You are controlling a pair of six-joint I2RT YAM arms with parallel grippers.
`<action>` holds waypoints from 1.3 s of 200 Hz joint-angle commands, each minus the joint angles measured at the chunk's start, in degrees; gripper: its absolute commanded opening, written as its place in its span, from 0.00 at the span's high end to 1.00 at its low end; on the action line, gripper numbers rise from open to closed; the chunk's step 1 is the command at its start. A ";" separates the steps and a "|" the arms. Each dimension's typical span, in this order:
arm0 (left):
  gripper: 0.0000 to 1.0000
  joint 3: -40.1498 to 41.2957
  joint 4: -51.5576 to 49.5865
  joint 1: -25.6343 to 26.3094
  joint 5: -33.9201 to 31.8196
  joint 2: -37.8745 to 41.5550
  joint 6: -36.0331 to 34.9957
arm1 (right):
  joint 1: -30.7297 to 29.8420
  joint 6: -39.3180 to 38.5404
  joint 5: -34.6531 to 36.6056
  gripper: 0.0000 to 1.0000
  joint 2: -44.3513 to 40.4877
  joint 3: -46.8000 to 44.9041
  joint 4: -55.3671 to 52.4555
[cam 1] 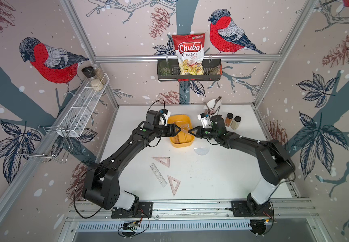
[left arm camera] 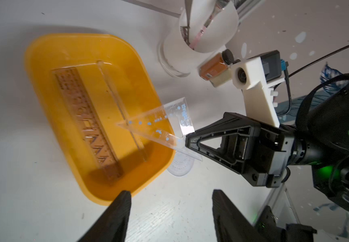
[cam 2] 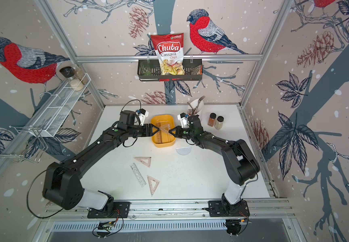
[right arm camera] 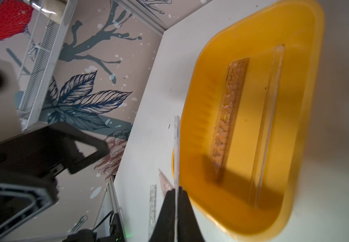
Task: Put the scattered rulers into the storage box
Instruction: Place the ruler in the storage box.
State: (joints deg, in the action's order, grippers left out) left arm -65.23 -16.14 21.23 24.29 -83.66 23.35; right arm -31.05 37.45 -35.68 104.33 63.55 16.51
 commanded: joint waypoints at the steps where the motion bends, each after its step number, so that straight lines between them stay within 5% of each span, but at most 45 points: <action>1: 0.34 -1.69 -3.56 -1.30 -8.36 -1.25 -2.95 | -0.91 -0.63 3.24 1.00 8.15 9.35 -7.56; 48: 0.34 -1.91 -3.05 -3.89 -6.46 -4.18 -3.54 | -1.38 -1.62 4.46 0.99 20.46 25.75 -15.18; 137: 0.35 0.54 -1.40 -4.78 -2.91 -4.98 -3.74 | -1.59 -3.46 5.45 0.91 27.32 32.26 -19.77; 204: 0.35 0.72 -0.60 -4.73 -1.99 -4.76 -3.45 | -0.78 -7.97 9.53 0.61 26.22 35.30 -26.52; 260: 0.35 0.59 -0.46 -4.75 -1.39 -4.17 -2.89 | -0.64 -9.38 9.46 0.46 17.54 31.41 -28.75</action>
State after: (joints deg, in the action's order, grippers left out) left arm -64.79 -18.17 16.62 22.13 -88.53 20.58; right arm -31.73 29.45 -25.89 125.73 96.84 -11.29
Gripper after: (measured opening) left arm 0.650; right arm 0.523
